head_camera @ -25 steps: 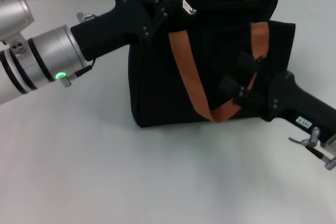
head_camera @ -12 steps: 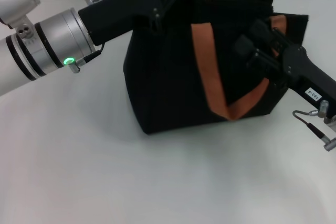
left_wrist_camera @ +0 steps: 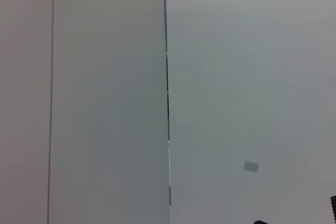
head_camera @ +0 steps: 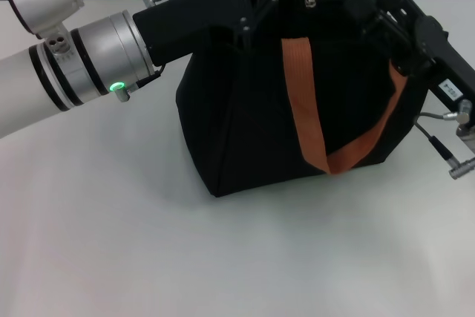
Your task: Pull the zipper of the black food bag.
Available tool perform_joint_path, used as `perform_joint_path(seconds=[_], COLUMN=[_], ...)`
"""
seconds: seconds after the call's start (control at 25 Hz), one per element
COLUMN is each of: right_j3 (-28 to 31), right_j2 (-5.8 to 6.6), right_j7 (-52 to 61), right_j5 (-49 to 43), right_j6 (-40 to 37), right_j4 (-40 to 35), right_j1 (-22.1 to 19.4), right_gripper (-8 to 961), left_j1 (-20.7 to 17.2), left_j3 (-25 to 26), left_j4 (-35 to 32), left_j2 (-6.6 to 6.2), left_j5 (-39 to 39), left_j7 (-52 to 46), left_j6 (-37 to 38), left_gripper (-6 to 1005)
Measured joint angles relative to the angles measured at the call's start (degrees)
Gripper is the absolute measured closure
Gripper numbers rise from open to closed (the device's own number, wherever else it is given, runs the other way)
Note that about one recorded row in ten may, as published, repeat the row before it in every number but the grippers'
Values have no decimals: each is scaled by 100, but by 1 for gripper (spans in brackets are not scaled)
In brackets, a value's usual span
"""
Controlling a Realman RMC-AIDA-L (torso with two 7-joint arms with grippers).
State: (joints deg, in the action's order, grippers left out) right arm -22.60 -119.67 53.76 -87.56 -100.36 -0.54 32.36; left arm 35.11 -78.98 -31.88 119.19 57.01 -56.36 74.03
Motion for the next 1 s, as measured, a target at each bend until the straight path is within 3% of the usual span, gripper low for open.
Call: perform_joint_path(seconds=[0.36, 0.68, 1.0], right_j3=[262, 261, 180], right_j2=[5, -2, 9], right_j7=[179, 256, 315], right_j5=[5, -30, -202], right_j6=[378, 829, 874], right_j4=[129, 286, 254], right_j1=[189, 626, 652], right_gripper=[114, 113, 112], left_j1=[8, 77, 85], left_j3=[-39, -118, -121], left_j4=[19, 16, 37], left_j2=[-2, -1, -1], left_j5=[-132, -151, -151], left_j7=[34, 49, 54], left_j6=[-64, -169, -170], left_gripper=[968, 969, 969])
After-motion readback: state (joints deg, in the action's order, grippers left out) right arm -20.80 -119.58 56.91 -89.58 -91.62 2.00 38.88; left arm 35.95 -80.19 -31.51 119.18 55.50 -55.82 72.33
